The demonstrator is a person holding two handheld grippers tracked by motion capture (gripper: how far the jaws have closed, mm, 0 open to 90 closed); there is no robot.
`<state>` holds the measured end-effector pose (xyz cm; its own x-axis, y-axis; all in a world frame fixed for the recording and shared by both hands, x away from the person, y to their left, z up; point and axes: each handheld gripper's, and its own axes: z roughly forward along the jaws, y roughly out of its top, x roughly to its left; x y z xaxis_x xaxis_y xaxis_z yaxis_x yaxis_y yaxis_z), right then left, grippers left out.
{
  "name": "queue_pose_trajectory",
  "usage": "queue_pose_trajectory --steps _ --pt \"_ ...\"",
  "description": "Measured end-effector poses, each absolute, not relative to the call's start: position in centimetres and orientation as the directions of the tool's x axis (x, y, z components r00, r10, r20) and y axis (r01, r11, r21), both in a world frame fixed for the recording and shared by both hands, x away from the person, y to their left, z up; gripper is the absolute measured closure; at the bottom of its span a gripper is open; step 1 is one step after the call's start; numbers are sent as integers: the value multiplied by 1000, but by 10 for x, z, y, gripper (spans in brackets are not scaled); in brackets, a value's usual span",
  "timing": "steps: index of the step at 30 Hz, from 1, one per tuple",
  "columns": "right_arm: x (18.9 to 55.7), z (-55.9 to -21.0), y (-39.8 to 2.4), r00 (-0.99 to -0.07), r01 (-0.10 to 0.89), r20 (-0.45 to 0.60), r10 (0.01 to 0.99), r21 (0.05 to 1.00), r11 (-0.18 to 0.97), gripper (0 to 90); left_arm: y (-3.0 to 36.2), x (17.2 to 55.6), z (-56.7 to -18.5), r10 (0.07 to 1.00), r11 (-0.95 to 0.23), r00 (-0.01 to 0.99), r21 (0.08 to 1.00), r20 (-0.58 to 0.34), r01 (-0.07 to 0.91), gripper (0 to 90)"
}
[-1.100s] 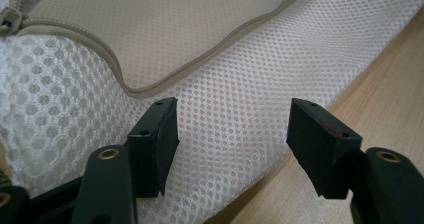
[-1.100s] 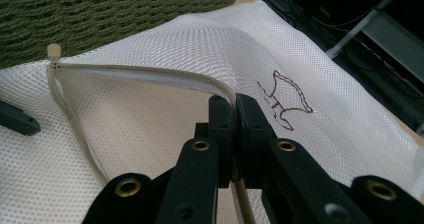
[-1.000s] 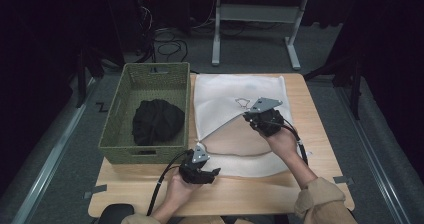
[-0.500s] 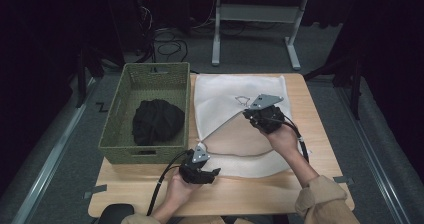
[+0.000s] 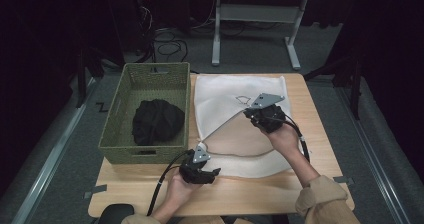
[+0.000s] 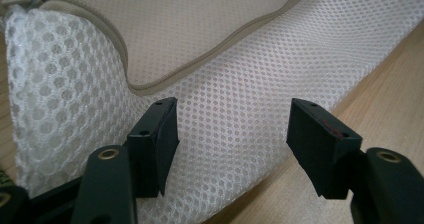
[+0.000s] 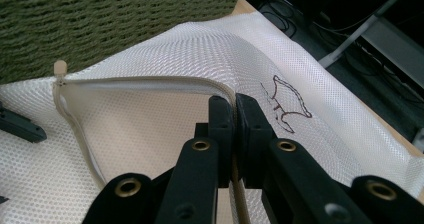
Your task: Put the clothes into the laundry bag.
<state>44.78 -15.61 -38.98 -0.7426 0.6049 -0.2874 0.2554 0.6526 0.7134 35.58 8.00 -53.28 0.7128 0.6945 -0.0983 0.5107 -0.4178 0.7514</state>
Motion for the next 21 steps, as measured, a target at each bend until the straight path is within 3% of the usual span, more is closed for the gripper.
queue_pose_trajectory --steps 21 --pt "453 -397 -159 -744 264 -283 605 708 655 872 80 352 -514 674 -432 733 760 -86 486 370"
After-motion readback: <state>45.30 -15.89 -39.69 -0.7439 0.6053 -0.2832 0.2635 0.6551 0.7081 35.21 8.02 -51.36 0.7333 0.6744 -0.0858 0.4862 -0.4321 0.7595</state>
